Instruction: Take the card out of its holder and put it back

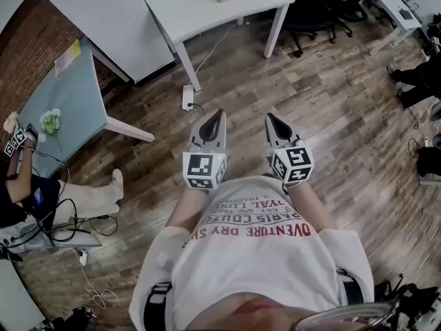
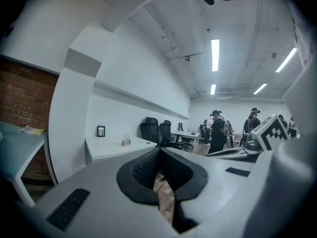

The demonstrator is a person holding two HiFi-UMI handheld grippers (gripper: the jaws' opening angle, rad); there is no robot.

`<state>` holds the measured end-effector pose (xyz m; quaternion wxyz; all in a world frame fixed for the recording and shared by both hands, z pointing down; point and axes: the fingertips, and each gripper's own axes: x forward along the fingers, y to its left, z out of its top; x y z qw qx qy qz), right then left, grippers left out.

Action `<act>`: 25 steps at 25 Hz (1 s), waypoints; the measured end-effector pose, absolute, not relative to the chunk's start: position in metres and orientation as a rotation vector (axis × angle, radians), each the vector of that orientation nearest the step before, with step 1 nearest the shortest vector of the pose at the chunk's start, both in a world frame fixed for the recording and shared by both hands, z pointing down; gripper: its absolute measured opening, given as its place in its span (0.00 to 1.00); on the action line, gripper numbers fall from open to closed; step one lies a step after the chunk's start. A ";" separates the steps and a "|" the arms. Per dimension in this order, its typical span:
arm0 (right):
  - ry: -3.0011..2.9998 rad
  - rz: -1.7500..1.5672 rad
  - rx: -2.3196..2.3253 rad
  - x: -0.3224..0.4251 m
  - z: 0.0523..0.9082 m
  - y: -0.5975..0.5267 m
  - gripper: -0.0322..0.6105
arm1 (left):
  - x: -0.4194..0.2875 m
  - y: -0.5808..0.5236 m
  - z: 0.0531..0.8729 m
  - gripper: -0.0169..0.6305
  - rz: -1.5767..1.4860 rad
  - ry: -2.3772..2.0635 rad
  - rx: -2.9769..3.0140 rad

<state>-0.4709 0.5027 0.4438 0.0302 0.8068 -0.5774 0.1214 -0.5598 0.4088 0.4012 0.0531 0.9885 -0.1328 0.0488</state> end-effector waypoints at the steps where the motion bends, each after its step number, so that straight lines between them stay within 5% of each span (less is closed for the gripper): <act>1: -1.777 0.388 2.495 -0.470 0.445 0.502 0.09 | -0.560 0.407 0.402 0.06 0.153 -0.402 3.000; 16: -1.831 0.593 2.340 -0.431 0.482 0.466 0.09 | -0.513 0.379 0.425 0.06 0.238 -0.447 2.942; 25: -1.937 0.611 2.282 -0.321 0.478 0.425 0.09 | -0.425 0.344 0.427 0.06 0.269 -0.598 2.905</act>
